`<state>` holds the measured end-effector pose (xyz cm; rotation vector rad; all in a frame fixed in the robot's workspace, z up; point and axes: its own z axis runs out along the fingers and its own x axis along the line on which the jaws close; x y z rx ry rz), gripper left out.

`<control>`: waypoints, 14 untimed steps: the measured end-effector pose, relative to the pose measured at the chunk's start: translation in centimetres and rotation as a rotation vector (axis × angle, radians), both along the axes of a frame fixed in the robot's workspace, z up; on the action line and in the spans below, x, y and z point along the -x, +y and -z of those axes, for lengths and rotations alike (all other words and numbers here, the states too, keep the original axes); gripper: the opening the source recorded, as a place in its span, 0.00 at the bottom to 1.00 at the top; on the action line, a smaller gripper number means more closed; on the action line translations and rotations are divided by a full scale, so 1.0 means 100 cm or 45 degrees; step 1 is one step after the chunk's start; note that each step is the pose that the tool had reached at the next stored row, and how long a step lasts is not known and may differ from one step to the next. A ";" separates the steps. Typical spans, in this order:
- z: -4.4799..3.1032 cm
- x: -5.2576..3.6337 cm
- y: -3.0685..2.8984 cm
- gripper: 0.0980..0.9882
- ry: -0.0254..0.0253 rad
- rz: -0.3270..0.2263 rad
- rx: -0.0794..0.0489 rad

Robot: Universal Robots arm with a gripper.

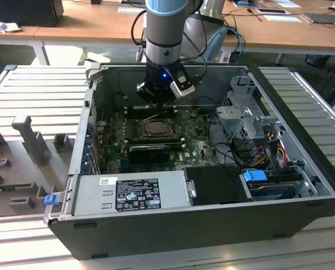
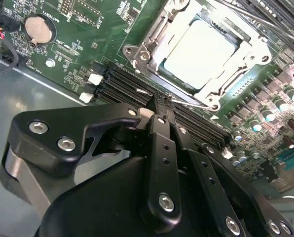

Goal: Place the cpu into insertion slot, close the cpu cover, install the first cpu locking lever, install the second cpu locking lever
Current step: 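Install the first cpu locking lever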

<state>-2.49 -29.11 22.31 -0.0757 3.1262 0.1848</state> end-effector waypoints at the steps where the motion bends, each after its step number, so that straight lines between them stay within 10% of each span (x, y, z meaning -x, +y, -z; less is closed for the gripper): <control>1: 0.0007 -0.0011 0.0000 0.01 0.0001 0.000 0.000; 14: 0.0124 -0.0072 0.0002 0.01 0.0000 0.000 0.000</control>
